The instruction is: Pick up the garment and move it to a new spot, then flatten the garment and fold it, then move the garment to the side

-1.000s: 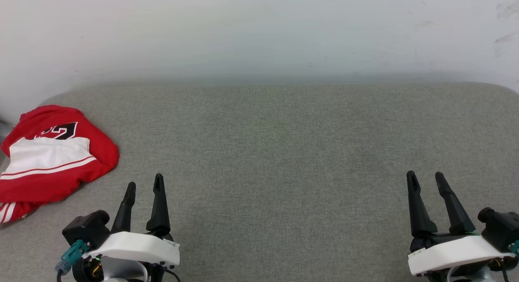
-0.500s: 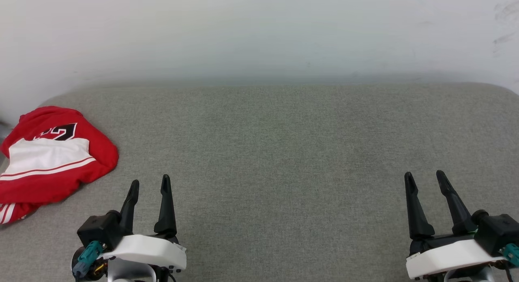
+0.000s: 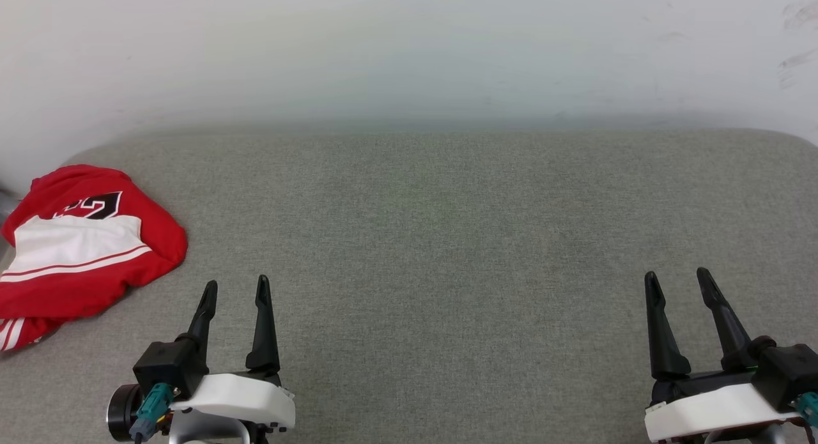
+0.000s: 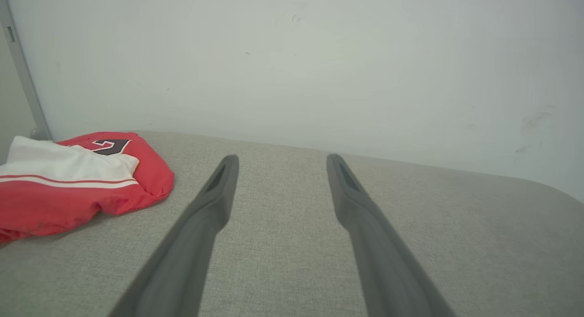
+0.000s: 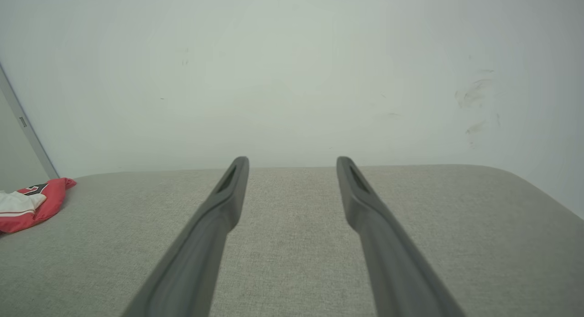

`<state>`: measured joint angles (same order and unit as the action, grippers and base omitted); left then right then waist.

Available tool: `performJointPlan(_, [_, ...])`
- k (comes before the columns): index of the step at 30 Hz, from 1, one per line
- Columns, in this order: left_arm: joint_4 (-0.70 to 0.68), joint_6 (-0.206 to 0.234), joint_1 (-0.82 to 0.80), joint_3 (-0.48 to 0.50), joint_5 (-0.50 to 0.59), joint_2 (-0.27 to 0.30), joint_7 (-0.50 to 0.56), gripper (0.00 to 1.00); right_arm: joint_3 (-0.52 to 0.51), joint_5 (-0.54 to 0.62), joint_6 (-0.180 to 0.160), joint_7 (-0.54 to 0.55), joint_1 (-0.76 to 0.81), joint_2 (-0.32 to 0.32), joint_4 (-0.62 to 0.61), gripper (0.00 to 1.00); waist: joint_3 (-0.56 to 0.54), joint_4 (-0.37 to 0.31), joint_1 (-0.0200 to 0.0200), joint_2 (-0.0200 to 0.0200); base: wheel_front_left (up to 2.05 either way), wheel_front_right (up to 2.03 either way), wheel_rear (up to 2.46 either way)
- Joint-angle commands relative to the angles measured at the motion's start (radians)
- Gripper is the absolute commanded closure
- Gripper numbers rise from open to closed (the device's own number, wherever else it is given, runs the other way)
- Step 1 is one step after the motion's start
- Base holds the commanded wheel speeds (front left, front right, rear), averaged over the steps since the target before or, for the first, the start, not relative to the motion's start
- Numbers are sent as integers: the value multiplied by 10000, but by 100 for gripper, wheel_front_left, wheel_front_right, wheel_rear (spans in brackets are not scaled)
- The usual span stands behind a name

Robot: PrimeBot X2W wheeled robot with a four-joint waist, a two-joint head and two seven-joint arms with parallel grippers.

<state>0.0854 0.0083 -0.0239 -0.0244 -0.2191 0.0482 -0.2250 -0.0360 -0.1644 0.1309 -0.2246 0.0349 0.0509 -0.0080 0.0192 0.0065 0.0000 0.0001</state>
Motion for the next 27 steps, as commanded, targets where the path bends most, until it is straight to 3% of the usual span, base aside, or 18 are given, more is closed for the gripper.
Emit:
performJointPlan(1, [-80,8,99,-19,203,29,-90,0,9,191,-3,-79,6,-10,-132,0,10,4,0,-1,0,0,0])
performJointPlan(18, [142,79,204,-7,894,32,-392,0,95,422,-3,-399,207,-13,-137,0,32,10,0,-1,0,0,0])
performJointPlan(27, [281,15,172,65,678,29,-417,0,26,-163,-5,-410,235,-13,118,0,70,16,0,-1,0,0,0])
